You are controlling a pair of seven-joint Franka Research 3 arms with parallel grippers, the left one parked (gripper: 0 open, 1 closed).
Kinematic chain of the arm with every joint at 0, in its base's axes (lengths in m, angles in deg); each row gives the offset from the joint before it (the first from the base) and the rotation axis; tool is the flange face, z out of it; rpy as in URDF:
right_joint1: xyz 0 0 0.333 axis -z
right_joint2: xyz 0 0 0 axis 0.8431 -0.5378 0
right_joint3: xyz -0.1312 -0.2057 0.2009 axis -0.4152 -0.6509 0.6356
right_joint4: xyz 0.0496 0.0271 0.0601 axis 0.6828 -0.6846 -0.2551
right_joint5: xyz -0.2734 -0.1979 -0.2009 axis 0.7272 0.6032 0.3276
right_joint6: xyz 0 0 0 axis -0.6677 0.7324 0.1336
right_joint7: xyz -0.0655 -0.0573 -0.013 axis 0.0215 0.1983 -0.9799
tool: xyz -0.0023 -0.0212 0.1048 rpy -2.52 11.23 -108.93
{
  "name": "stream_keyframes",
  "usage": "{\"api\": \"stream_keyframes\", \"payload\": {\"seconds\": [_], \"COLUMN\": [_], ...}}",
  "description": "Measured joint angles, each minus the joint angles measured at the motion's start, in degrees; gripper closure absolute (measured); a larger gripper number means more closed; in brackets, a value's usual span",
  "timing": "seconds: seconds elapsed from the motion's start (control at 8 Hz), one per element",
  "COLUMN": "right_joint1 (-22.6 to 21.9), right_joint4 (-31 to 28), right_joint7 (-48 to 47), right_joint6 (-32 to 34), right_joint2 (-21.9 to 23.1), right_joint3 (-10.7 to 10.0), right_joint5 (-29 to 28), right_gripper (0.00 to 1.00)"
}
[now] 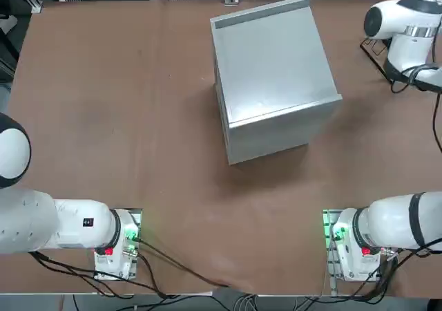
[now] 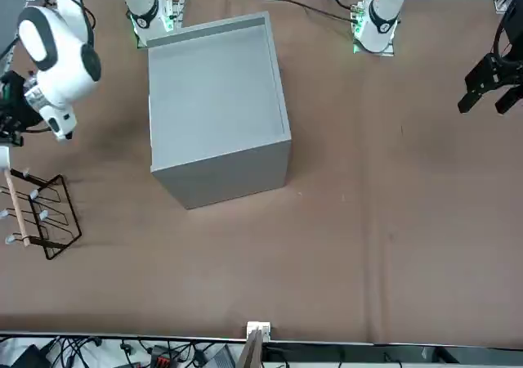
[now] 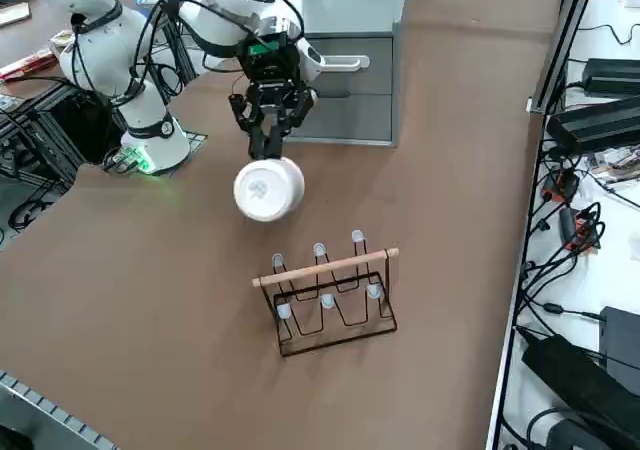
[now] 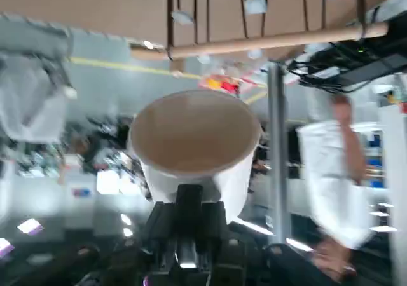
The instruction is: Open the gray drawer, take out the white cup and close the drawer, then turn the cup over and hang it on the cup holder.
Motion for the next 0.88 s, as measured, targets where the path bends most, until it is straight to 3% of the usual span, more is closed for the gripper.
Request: {"api": "stream_keyframes", "payload": {"seconds": [0.25, 0.62, 0.88], "right_joint1": [0.02, 0.0, 0.06], "right_joint4": [-0.38, -0.44, -0.46], "right_joint7": [-0.48, -6.27, -11.16], "right_joint6": [1.05, 7.18, 11.05], "right_joint2": [-2.59, -8.08, -11.08], "right_joint3": [1.41, 5.51, 6.27], "right_joint5": [7.87, 14.18, 18.15], "right_gripper": [0.81, 0.81, 0.81]}}
